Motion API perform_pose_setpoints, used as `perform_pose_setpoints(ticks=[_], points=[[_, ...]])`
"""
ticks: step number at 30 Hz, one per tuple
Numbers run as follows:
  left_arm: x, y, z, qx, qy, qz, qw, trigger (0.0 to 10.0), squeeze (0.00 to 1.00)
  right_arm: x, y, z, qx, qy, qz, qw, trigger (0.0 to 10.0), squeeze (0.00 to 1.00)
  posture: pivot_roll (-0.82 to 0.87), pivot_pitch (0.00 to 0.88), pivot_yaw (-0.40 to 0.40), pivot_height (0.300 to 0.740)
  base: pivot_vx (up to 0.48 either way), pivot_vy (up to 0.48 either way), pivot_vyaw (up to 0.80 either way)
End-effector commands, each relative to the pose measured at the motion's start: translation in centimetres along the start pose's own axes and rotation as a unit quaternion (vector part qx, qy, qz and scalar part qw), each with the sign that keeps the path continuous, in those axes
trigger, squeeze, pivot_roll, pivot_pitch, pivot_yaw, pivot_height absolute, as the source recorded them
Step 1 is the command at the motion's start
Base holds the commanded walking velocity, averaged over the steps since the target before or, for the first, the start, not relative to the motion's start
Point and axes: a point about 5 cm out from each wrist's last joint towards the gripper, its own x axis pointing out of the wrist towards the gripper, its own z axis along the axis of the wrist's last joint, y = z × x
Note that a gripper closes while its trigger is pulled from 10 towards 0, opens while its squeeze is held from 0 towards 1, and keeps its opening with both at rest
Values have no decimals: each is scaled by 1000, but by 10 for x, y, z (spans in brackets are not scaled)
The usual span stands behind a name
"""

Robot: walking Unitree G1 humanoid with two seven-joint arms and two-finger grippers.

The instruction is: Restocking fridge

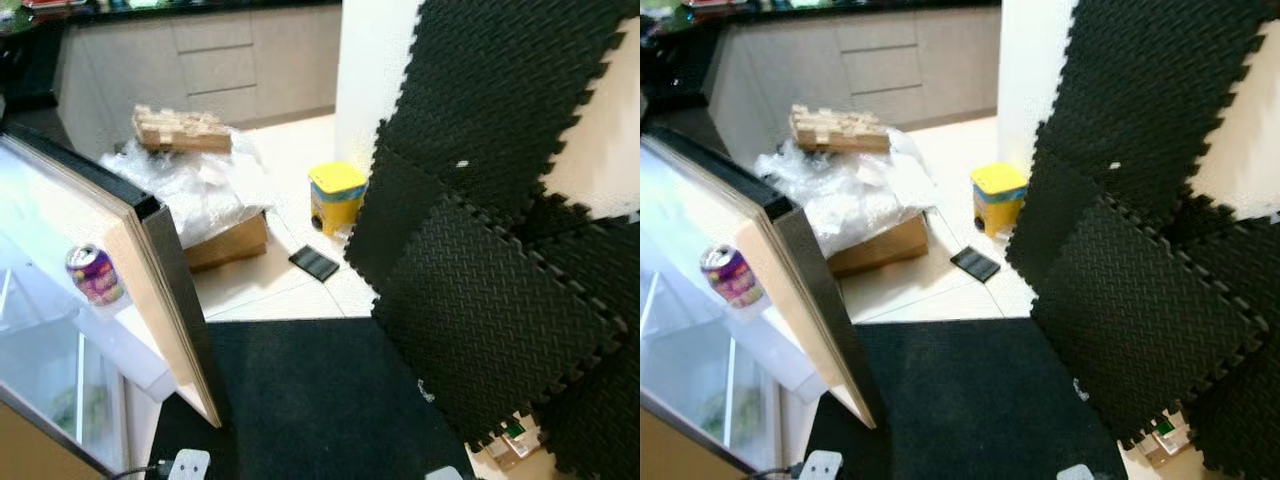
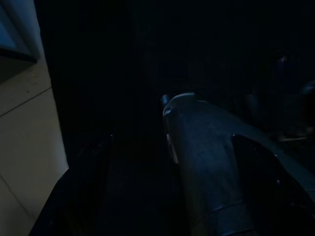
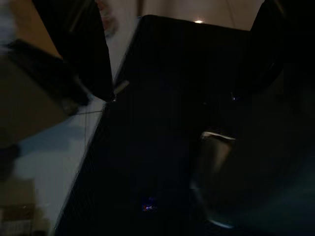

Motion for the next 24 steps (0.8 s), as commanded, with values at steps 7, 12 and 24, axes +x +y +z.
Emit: perform_pose_setpoints(ticks=[7, 12, 24], points=[[-2, -4, -16, -9, 31, -6, 999, 10000, 0, 0, -1, -1, 2, 0, 1, 1000, 10000, 0, -48, 0, -4, 740, 0, -418, 0], [-2, -3, -15, -13, 28, -3, 1000, 10000, 0, 0, 0, -1, 3, -1, 2, 1000, 10000, 0, -47, 0, -5, 740, 0, -65, 0], [-2, -1, -16, -12, 30, 1, 999, 10000, 0, 0, 4, 1, -9, -8, 28, 1000, 10000, 0, -41, 0, -5, 740, 0, 0, 572]])
